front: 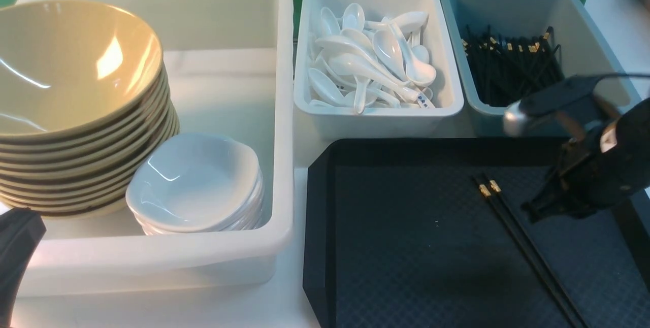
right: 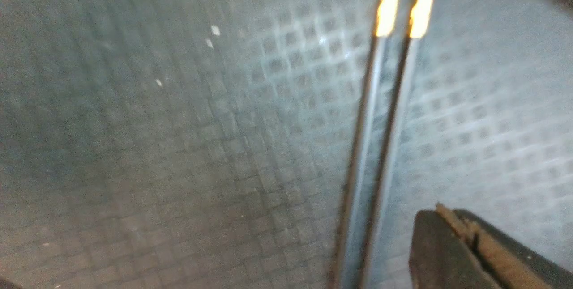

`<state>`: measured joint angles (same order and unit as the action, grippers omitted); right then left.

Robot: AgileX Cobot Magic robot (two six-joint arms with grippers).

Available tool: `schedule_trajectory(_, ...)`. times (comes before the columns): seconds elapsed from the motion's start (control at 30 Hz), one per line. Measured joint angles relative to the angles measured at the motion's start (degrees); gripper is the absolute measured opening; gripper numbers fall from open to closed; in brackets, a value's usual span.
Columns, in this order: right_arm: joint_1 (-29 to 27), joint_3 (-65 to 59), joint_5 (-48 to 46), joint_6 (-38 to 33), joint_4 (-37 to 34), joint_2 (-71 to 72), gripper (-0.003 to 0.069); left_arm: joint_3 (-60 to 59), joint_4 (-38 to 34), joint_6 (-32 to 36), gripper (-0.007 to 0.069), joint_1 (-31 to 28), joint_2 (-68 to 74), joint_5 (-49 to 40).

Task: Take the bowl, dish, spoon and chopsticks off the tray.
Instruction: Use the right arm to grab the chopsticks, then use the right arm to put the chopsticks into the small storage box on the right

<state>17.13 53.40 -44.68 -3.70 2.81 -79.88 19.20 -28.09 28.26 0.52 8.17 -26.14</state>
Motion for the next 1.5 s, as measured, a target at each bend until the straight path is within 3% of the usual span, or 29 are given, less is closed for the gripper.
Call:
schedule_trajectory(0.17,-0.12,-0.05,-3.48,1.22,-0.34,-0.14,0.0038,0.00,0.00,0.00,-0.0011,0.00,0.00,0.00)
schedule_trajectory(0.27,-0.32,-0.17,-4.48,1.33,-1.46,-4.37,0.0081,0.00,0.00,0.00,-0.0011,0.00,0.00,-0.05)
schedule_trajectory(0.47,-0.44,-0.32,-2.37,3.70,-1.94,-13.53,0.0316,0.00,0.00,0.00,-0.0011,0.00,0.00,-0.13)
schedule_trajectory(0.63,-0.44,-0.32,0.82,3.70,-1.94,-18.21,0.0420,0.00,0.00,0.00,-0.0011,0.00,0.00,-0.26)
schedule_trajectory(0.73,-0.44,0.15,1.01,3.70,-1.87,-19.68,0.0382,0.00,0.00,0.00,-0.0011,0.00,0.00,-0.26)
schedule_trajectory(0.87,0.06,0.49,1.01,1.23,-1.91,-20.05,0.0180,0.00,0.00,0.00,-0.0011,0.00,0.00,-0.30)
schedule_trajectory(0.93,0.49,0.49,0.95,0.53,-1.80,-20.00,0.0132,0.00,0.00,0.00,-0.0011,0.00,0.00,-0.25)
schedule_trajectory(1.17,5.62,-0.44,2.40,-1.87,-1.35,-15.27,0.0127,0.00,0.05,0.00,-0.0011,0.00,0.00,-0.25)
schedule_trajectory(1.37,7.45,-0.50,3.58,-2.90,-1.63,-1.79,0.0127,0.00,0.05,0.00,-0.0011,0.00,0.00,-0.25)
schedule_trajectory(1.43,7.17,-0.50,5.17,-3.29,-0.44,3.18,0.0127,0.00,0.05,0.00,-0.0011,0.00,0.00,-0.25)
schedule_trajectory(1.5,5.65,-0.63,12.94,-3.42,1.95,7.78,0.0127,0.00,0.05,0.00,-0.0011,0.00,0.00,-0.08)
